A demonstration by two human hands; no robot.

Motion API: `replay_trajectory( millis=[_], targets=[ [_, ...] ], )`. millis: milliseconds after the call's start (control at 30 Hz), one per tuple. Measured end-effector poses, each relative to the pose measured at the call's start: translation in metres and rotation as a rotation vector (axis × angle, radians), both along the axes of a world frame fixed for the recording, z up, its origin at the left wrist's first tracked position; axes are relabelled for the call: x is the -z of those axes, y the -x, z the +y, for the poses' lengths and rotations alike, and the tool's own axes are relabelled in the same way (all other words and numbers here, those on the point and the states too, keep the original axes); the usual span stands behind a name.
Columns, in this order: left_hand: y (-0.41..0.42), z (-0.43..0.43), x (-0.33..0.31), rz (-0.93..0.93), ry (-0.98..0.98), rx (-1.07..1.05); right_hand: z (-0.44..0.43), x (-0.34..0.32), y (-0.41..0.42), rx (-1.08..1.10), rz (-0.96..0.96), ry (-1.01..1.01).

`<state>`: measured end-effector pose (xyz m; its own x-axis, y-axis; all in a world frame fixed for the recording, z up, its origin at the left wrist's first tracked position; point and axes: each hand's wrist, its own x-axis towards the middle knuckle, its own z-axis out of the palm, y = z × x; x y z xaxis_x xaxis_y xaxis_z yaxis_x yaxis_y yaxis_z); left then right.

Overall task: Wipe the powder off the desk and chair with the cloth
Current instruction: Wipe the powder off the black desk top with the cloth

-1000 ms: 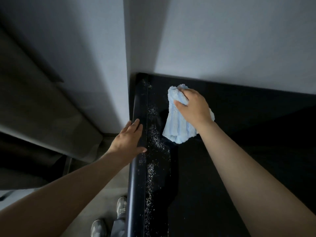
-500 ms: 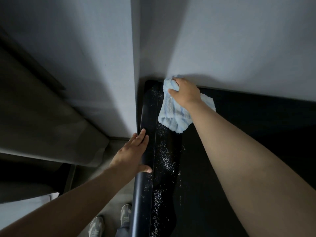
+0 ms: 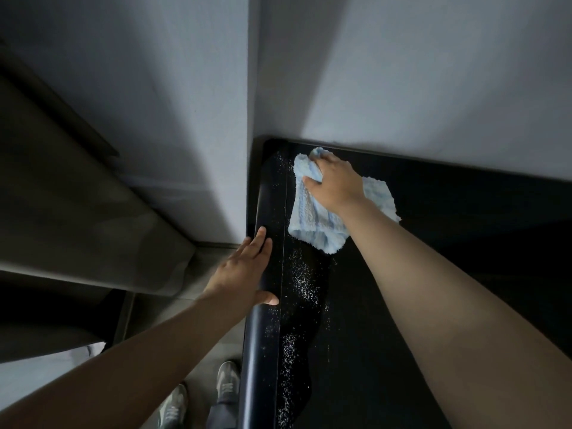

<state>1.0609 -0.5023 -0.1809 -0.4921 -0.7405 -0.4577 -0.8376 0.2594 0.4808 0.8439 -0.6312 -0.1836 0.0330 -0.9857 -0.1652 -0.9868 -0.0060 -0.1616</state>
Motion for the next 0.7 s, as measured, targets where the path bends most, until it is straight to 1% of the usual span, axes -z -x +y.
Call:
replay_trajectory(
  millis=[167, 533, 700],
  targets=[
    [0.001, -0.001, -0.004, -0.011, -0.023, 0.005, 0.025, 0.0, -0.004, -0.004, 0.011, 0.021],
    [0.001, 0.001, -0.009, -0.034, -0.024, 0.006, 0.075, 0.001, -0.011, 0.023, 0.033, -0.007],
    [0.005, -0.001, -0.007, -0.131, 0.008, 0.031, 0.099, 0.002, -0.013, 0.042, -0.009, 0.009]
  ],
)
